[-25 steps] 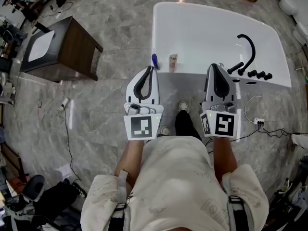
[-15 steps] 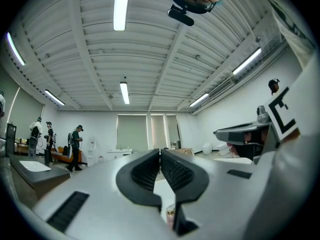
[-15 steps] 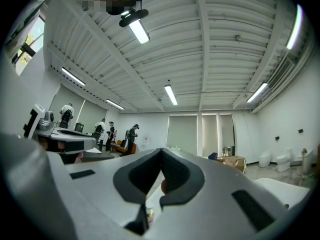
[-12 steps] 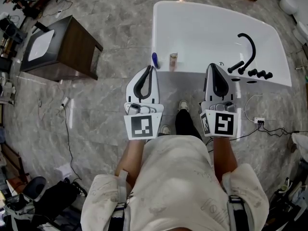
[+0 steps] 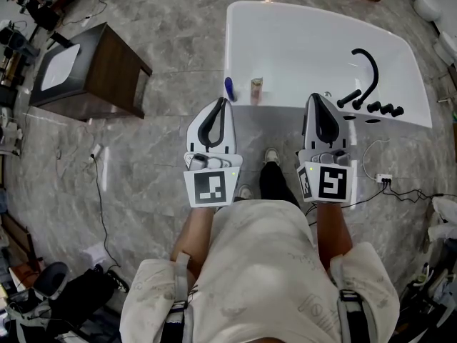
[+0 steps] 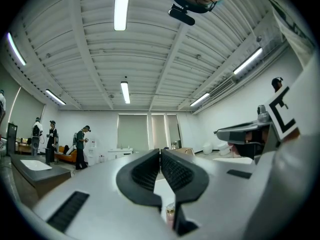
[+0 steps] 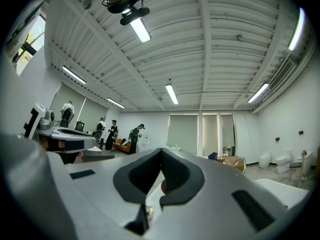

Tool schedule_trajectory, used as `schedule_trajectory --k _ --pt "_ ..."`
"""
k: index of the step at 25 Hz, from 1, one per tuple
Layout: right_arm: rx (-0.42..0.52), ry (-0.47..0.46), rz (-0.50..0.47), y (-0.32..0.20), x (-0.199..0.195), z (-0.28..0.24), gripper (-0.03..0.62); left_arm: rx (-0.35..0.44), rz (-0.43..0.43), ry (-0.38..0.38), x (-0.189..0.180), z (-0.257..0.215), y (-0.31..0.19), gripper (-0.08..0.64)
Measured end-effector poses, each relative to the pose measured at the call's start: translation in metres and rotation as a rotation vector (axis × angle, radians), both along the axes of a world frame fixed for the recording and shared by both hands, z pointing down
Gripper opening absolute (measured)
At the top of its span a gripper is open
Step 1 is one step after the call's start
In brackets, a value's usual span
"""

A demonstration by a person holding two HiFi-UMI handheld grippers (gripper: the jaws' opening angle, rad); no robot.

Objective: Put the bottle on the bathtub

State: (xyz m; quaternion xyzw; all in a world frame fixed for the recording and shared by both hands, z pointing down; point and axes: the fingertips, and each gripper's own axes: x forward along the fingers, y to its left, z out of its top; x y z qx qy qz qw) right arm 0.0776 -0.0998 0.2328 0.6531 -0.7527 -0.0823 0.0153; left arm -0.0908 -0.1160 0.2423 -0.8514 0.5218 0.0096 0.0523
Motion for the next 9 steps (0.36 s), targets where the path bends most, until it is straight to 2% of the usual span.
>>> schedule_trajectory --k 9 --pt "-0.003 0.016 -0.004 0.0021 -0.0016 0.0005 -0.011 -0.008 -0.014 0.015 -0.0028 0.0016 -0.0005 0.009"
